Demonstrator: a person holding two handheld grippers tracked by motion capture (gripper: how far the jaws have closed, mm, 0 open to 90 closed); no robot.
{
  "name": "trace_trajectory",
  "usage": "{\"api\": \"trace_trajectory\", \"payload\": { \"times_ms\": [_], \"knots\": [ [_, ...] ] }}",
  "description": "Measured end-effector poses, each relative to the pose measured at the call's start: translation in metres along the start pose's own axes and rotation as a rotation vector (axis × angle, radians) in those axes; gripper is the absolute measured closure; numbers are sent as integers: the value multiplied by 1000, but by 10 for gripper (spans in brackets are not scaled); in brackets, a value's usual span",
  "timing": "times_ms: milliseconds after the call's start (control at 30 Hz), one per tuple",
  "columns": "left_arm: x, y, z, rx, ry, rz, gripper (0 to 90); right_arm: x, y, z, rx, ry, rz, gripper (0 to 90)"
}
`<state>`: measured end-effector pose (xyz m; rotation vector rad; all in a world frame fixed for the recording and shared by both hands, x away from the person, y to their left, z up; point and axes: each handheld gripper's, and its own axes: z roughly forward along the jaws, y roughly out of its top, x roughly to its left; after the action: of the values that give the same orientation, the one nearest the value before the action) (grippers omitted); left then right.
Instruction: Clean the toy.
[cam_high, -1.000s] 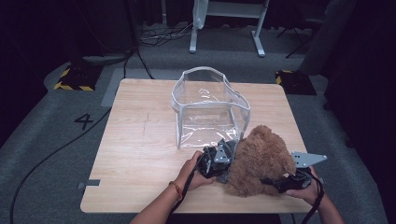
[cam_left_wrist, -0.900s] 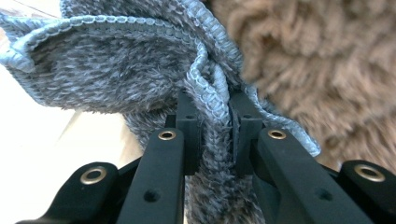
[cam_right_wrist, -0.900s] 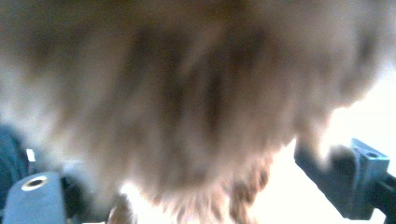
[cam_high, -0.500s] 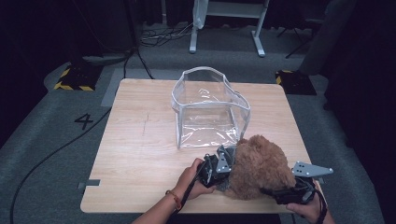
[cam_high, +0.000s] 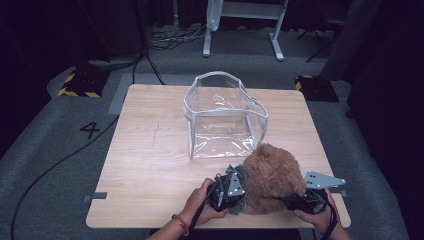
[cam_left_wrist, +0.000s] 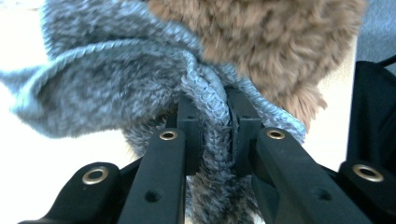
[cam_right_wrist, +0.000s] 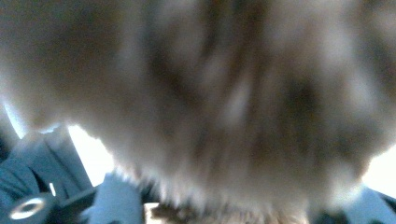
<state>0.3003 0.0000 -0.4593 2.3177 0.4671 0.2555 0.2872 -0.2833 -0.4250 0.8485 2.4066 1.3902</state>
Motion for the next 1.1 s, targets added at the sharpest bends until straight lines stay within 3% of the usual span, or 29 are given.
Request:
{"api": "trace_trajectory", "payload": {
  "times_ms": [100, 300, 400, 533, 633, 767, 867, 967, 1000, 1100],
  "knots": [
    [9, -6, -14, -45, 14, -48, 784, -5, 3, 1, -28, 34, -26, 547],
    [38, -14, -45, -103, 116, -104, 780, -5, 16, 8, -59, 98, -112, 583],
    [48, -14, -52, -128, 103, -134, 779, -3, 17, 14, -76, 145, -143, 601],
    [53, -7, -42, -159, 77, -148, 777, -3, 18, 14, -108, 212, -161, 604],
    [46, 7, -25, -145, 86, -100, 773, -5, 15, 12, -76, 199, -174, 584],
    [45, 18, -9, -162, 49, -64, 770, -12, 7, 5, -53, 179, -148, 491],
    [48, 22, 1, -161, 15, -74, 769, -21, 2, -3, -25, 153, -91, 336],
    [44, 23, 10, -136, 25, -59, 769, -25, -1, -10, -8, 92, -41, 168],
    [43, 23, 12, -130, 31, -59, 770, -25, -1, -12, -6, 78, -24, 162],
    [39, 25, 18, -126, 47, -69, 774, -21, 0, -16, -38, 129, 28, 156]
  ]
}}
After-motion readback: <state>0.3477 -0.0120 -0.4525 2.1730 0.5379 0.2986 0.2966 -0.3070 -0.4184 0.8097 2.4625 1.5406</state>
